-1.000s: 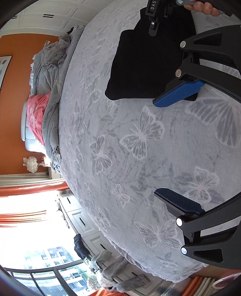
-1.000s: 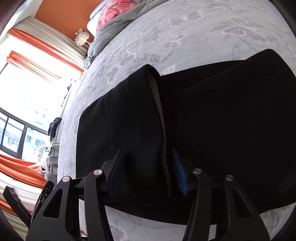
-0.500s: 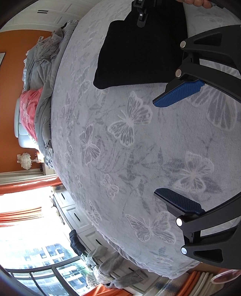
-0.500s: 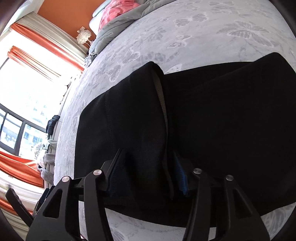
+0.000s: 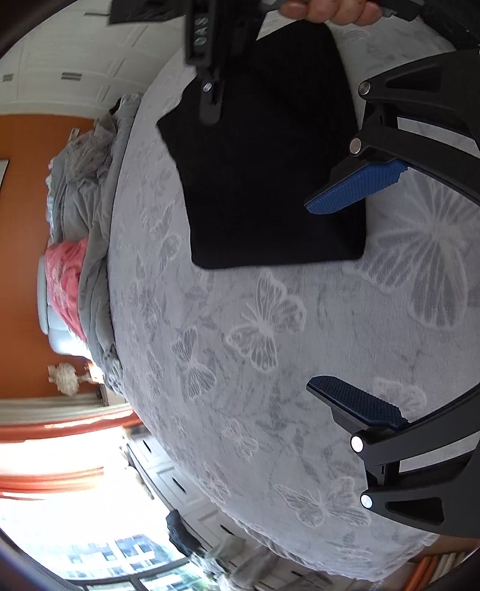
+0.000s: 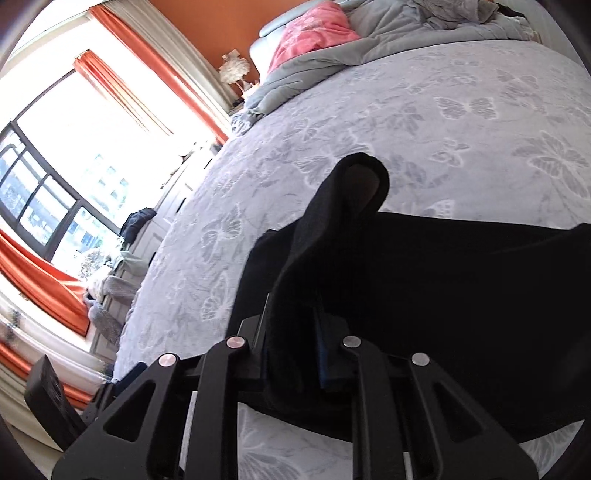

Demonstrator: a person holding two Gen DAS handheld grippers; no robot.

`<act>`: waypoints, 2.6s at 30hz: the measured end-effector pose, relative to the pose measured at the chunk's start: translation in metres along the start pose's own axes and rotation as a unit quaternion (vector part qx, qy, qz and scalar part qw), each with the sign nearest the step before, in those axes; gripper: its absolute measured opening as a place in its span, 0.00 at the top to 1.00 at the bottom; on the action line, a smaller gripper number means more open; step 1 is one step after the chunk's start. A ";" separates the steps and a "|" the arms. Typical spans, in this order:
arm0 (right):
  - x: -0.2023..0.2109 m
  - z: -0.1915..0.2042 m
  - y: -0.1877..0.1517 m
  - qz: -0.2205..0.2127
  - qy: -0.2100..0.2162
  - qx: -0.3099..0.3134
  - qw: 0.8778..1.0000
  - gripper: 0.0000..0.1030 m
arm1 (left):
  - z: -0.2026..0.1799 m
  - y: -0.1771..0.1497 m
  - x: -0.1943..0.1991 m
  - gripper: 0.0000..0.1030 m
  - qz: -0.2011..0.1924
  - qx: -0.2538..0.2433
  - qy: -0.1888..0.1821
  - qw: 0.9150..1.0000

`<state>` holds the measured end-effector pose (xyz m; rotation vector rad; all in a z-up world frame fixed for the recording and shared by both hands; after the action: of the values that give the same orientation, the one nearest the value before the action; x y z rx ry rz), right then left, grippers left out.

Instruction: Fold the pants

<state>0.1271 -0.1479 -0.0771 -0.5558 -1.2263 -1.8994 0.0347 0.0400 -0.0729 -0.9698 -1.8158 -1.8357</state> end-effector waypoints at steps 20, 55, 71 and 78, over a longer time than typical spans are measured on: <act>0.032 -0.048 0.007 -0.009 0.017 -0.051 0.999 0.45 | -0.074 0.045 -0.073 0.90 -0.003 0.017 -0.111 0.994; 0.122 -0.222 -0.060 0.030 -0.279 -0.010 0.960 0.65 | 0.173 -0.076 -0.024 0.76 0.094 0.447 -0.127 0.880; -0.056 0.209 -0.162 0.069 0.007 0.399 0.914 0.52 | 0.236 -0.052 0.091 0.22 -0.097 0.439 -0.006 0.893; -0.111 0.250 -0.159 0.097 0.009 0.359 0.928 0.92 | 0.259 -0.057 0.089 0.22 -0.091 0.464 -0.033 0.881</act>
<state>0.0510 0.1536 -0.1344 -0.2445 -1.6601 -1.1619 -0.0138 0.3156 -0.0706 -0.4869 -2.4804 -0.7678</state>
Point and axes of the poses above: each gripper's, at about its wrist camera, not at the fingertips, and x roughly against the way its jaws point, z to its left, y to its top, the point moved 5 cm from there along -x, roughly the way its jaws point, and after that the axes turned 9 degrees about -y, right-handed, at the moved point
